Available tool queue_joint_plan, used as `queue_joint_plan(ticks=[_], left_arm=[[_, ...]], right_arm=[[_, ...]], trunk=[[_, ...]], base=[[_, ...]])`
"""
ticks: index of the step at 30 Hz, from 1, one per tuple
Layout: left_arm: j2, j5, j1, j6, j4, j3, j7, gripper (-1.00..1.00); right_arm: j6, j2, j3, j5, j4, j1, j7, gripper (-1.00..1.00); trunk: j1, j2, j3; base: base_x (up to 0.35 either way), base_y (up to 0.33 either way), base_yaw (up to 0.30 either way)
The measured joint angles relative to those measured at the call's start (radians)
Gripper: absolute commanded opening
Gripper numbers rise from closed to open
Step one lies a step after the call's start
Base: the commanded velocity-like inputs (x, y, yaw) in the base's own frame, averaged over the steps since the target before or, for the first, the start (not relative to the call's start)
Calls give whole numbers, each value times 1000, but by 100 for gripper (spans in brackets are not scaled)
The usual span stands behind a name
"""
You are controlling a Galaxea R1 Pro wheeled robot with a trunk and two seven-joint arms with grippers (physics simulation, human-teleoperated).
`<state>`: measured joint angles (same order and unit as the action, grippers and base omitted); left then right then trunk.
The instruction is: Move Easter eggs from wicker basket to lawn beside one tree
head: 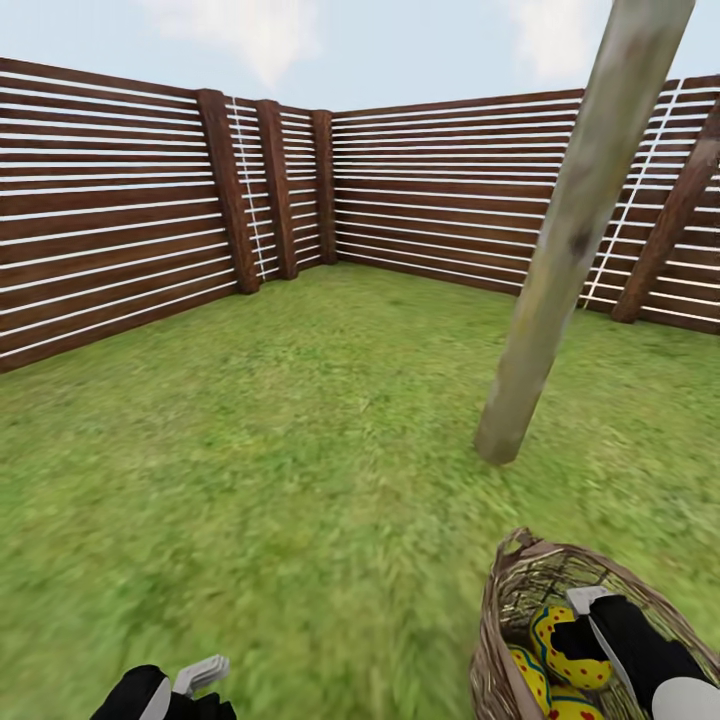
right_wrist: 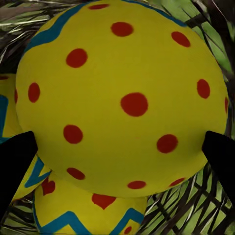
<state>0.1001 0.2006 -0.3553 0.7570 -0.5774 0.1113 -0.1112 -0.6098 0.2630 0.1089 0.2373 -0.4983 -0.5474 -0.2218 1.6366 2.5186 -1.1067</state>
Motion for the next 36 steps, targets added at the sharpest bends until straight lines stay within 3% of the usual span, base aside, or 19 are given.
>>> queue_joint_plan(ticks=[9,36], left_arm=[[0,0,0,0,1,-3,0,100],[-2,1,1,-1,0,-2,0,100]], right_arm=[[0,-1,-1,1,0,0,0,-100],[-1,-9,-4,0,0,0,0,-100]], trunk=[[-4,-2,35],[-16,-8,130]], base=[[-207,-16,0],[-3,-1,0]])
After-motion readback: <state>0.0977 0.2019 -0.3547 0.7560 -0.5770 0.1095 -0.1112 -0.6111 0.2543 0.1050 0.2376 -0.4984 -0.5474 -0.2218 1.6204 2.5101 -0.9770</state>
